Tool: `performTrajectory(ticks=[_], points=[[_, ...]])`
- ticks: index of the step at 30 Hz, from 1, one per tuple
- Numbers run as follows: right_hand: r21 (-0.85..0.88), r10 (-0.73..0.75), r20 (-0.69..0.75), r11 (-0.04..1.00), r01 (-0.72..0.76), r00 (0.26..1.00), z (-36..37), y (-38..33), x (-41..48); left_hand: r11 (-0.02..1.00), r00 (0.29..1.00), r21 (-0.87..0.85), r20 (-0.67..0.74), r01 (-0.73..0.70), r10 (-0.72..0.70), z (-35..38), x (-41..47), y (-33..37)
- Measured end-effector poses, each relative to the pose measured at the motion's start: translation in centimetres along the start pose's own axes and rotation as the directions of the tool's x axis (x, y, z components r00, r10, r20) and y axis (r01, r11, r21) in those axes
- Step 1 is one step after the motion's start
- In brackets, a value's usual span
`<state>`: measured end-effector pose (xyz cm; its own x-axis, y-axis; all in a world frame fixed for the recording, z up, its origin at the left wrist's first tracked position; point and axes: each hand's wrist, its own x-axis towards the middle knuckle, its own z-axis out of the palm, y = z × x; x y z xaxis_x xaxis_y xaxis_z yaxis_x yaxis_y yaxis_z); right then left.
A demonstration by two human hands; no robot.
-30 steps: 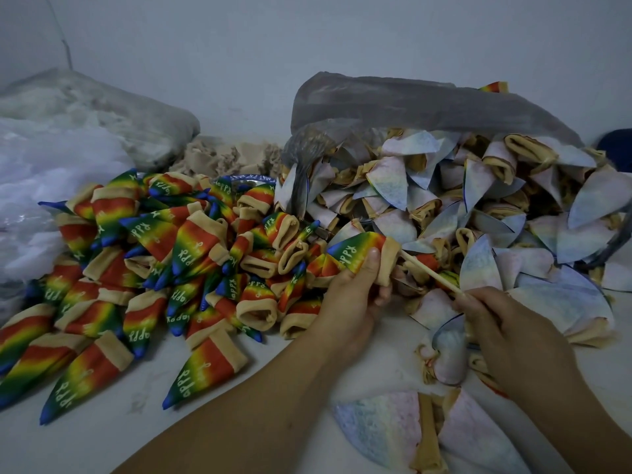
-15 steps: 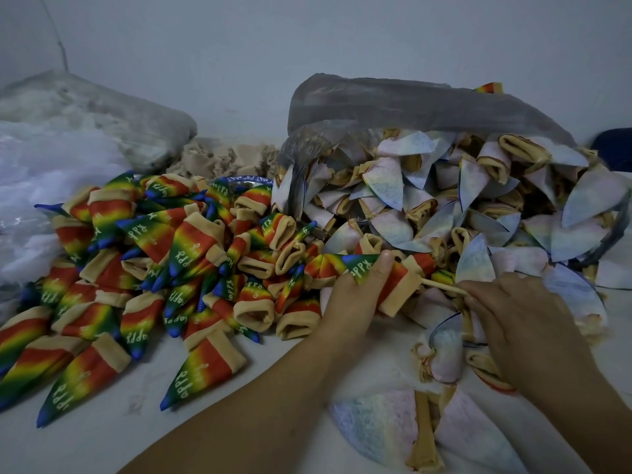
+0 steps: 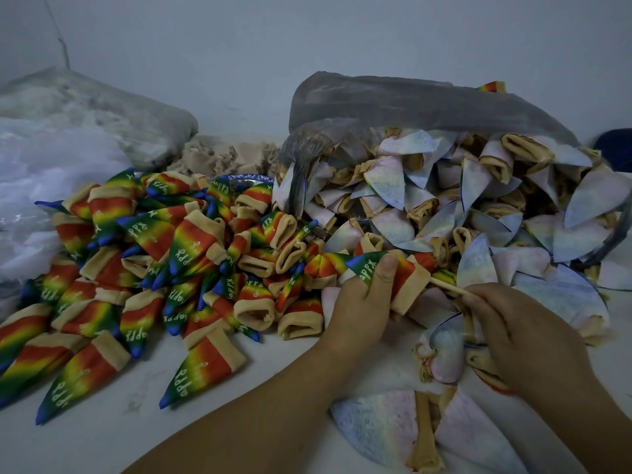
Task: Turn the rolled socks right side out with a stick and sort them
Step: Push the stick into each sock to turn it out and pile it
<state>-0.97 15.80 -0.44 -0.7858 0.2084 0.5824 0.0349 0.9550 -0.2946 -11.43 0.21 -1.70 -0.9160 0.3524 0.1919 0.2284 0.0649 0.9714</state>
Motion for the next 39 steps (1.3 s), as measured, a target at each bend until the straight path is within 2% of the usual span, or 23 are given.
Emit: performTrajectory(ticks=[3, 6, 12, 15, 18, 23, 25, 31, 33, 36, 39], points=[[-0.023, 0.001, -0.022, 1.0, -0.002, 1.0, -0.4, 0.5, 0.1, 0.999, 1.0, -0.047, 0.021, -0.023, 0.024, -0.1, 0.2, -0.2], [0.022, 0.068, -0.036, 0.997, -0.068, 0.997, -0.3, 0.5, -0.2, 0.996, 1.0, -0.093, 0.018, -0.007, 0.009, -0.4, 0.1, 0.2], [0.143, 0.174, 0.068, 0.973, -0.183, 0.982, 0.2, -0.4, -0.5, 0.991, 0.999, -0.129, 0.02, 0.03, -0.028, -0.1, 0.5, 0.2], [0.116, 0.131, 0.064, 0.984, -0.138, 0.989, 0.1, 0.0, -0.3, 0.987, 0.998, -0.158, 0.061, 0.039, -0.029, -0.4, 0.5, 0.0], [0.06, 0.08, 0.055, 0.995, -0.083, 0.995, 0.0, 0.6, 0.2, 0.97, 0.992, -0.214, 0.075, 0.118, -0.104, -0.5, 0.8, 0.0], [-0.024, -0.046, 0.035, 0.999, 0.047, 0.998, -0.2, 1.4, 0.2, 0.89, 0.961, -0.388, 0.225, 0.239, -0.16, -0.7, 1.0, -0.2], [-0.012, -0.06, 0.035, 0.998, 0.061, 0.998, 0.1, 1.0, 0.2, 0.924, 0.956, -0.315, 0.26, 0.215, -0.133, -0.5, 0.8, -0.5], [0.005, -0.093, -0.009, 0.996, 0.093, 0.996, 0.4, -0.4, -0.4, 0.997, 0.997, -0.07, 0.082, 0.014, -0.009, 0.7, 0.6, -0.8], [-0.018, -0.085, -0.002, 0.996, 0.085, 0.996, 0.4, -0.7, -0.5, 1.0, 0.994, 0.02, 0.105, -0.022, 0.02, 0.7, 0.7, -0.9], [0.031, -0.014, 0.005, 0.999, 0.014, 1.0, 0.3, -1.0, -0.5, 0.998, 0.99, 0.068, 0.137, 0.002, -0.011, 0.8, 0.7, -0.9], [0.102, 0.09, 0.077, 0.99, -0.097, 0.993, 0.6, -1.5, -0.7, 0.998, 0.992, 0.054, 0.126, 0.015, -0.022, 0.9, 0.5, -0.8]])
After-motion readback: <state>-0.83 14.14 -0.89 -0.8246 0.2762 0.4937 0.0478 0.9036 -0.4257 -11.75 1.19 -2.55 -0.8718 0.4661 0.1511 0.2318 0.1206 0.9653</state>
